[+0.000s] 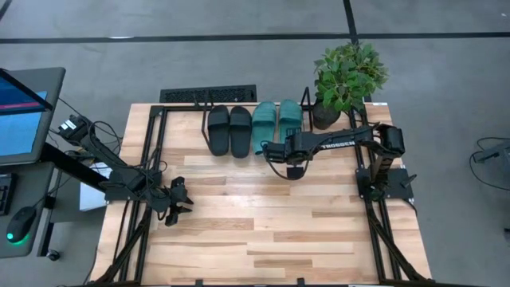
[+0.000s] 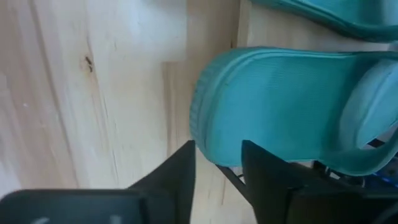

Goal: Pick and place slides into the shelf
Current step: Return to Home Position

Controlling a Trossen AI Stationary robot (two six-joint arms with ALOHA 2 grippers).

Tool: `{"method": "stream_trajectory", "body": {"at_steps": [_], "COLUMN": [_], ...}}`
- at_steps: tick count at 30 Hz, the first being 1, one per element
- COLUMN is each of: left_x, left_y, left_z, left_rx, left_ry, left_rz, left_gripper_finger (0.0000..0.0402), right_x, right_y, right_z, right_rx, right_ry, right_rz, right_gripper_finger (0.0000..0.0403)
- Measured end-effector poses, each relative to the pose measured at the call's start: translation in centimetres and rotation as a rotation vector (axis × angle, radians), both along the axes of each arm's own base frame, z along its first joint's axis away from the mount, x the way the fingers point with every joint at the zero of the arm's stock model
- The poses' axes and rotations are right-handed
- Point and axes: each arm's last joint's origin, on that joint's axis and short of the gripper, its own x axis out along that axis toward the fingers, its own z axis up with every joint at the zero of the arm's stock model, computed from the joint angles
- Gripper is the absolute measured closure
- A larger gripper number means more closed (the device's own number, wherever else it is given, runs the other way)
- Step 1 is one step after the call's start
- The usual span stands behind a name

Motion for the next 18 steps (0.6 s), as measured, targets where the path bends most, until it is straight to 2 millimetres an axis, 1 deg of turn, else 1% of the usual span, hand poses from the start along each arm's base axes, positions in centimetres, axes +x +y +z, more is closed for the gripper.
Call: {"method": "stream_trajectory", "body": {"at_steps": [4,6,10,12,13,16,18], "left_x": [0.0,0.0,0.0,0.0,0.0,0.0,0.0], "left_y": [0.0,0.0,0.0,0.0,0.0,0.0,0.0], "left_z": [0.0,0.0,0.0,0.0,0.0,0.0,0.0], "left_rx": [0.000,0.000,0.000,0.000,0.000,0.000,0.000], "left_ry": [0.000,0.000,0.000,0.000,0.000,0.000,0.000], "left_rz": [0.000,0.000,0.000,0.000,0.000,0.000,0.000], "left_gripper_finger": [0.0267,0.0267,0.0267,0.0267,0.0267,0.0267,0.0267], "right_x": [0.0,-0.2,-0.1,0.2,0.5,1.0,1.0], "right_y": [0.1,0.6,2.4,3.6,4.3,6.9,8.8], "right_z": [0.0,0.3,2.2,3.8,5.0,9.4,12.8], "right_rx": [0.000,0.001,0.025,0.052,0.061,0.095,0.142], "right_ry": [-0.015,0.005,0.021,-0.003,-0.050,-0.292,-0.521], "right_rz": [-0.042,-0.054,-0.059,-0.041,-0.039,-0.038,-0.025], "right_gripper_finger": [0.0244,0.0223,0.0200,0.0195,0.0194,0.0193,0.0195]}}
